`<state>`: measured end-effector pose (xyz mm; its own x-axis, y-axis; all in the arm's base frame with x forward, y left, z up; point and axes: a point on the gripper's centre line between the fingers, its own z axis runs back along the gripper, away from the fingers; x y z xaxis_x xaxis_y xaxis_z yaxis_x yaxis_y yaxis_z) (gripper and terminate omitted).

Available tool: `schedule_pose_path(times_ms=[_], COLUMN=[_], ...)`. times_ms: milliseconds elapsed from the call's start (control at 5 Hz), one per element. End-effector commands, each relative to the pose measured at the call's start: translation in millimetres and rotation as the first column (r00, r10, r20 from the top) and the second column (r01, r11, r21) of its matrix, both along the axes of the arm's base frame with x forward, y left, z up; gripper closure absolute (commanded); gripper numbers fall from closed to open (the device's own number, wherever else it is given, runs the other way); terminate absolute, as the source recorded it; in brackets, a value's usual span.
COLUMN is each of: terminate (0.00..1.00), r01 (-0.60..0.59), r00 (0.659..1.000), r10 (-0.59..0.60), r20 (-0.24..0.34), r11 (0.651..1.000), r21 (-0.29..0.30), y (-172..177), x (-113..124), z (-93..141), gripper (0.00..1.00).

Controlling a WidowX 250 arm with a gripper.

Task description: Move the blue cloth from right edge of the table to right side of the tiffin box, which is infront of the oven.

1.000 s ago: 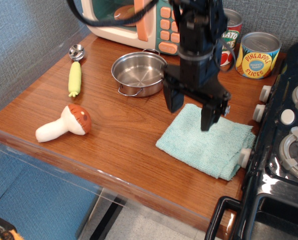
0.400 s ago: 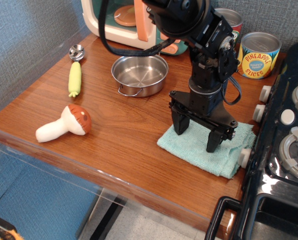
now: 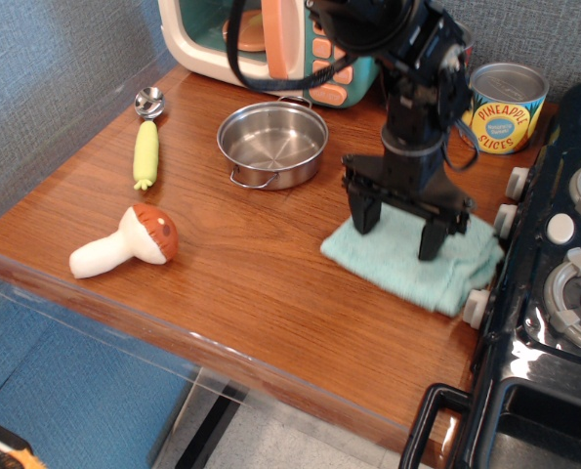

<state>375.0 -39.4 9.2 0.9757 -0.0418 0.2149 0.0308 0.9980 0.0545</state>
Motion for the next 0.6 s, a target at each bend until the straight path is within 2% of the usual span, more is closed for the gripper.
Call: schedule_pose_path(times_ms=[0, 400], terminate=[0.00, 0.00], r01=[-0.117, -0.105], r00=[0.993, 0.994], r10=[0.117, 0.105], r20=[0.003, 0.002], r11=[0.993, 0.994], r21=[0.008, -0.006], y=[36, 22], x=[31, 54], z=[-4, -5], gripper=[0.00, 0.00])
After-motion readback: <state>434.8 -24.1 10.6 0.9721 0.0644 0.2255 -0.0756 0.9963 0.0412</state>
